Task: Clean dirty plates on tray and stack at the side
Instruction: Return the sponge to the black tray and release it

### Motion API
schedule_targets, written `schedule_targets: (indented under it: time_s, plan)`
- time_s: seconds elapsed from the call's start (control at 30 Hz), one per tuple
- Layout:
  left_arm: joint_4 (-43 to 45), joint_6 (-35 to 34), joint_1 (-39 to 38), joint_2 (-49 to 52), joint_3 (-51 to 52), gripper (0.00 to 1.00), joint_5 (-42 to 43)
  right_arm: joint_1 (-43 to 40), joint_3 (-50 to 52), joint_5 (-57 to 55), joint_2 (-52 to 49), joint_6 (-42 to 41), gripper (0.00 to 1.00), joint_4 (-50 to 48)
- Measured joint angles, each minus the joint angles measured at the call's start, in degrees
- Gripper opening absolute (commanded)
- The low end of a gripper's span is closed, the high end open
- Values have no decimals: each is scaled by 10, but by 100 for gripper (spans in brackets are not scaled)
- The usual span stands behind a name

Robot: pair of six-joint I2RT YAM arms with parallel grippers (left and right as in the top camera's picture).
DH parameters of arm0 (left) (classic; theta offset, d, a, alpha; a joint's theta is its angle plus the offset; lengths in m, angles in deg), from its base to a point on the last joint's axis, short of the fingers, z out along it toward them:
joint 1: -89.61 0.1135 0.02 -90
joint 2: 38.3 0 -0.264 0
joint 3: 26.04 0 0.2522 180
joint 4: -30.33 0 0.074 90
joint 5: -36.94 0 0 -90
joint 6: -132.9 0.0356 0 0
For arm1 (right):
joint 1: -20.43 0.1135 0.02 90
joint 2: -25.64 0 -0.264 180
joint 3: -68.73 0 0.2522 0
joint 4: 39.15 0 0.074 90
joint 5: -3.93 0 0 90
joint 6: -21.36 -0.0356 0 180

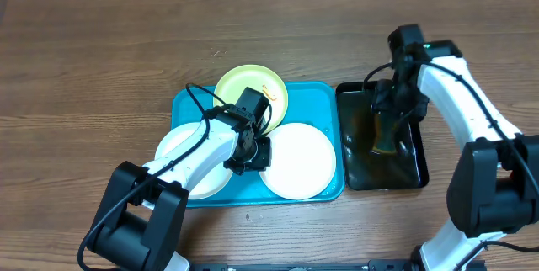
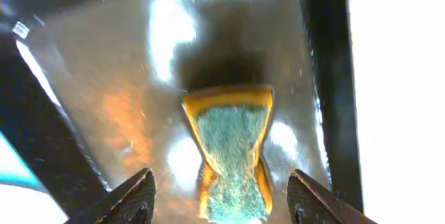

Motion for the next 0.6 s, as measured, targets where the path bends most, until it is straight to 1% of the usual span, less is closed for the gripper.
schedule_targets:
  time_s: [0.03, 0.1, 0.17, 0.23, 0.3, 0.37, 0.43, 0.53, 0.6]
  plan:
    - [0, 0, 0, 0, 0, 23, 0, -5, -4, 7, 0, 0, 63, 0]
    - [0, 0, 0, 0, 0, 25, 0, -16, -6, 15, 0, 0, 69, 1]
    - [0, 0, 0, 0, 0, 29, 0, -28, -6, 21, 0, 0, 80, 2]
    - [0, 0, 0, 1, 0, 31, 0, -41, -6, 24, 0, 0, 82, 1]
    - [0, 0, 0, 3, 0, 31, 0, -56, -6, 26, 0, 1, 82, -2]
    - [0, 0, 0, 5, 0, 30, -2, -71, -6, 26, 0, 0, 89, -4]
    - [0, 0, 0, 5, 0, 31, -2, -87, -6, 27, 0, -2, 100, -5]
    - [0, 0, 0, 5, 0, 30, -2, -106, -6, 27, 0, 1, 100, 0]
    - [0, 0, 0, 5, 0, 22, -2, -115, -6, 27, 0, 0, 100, 4]
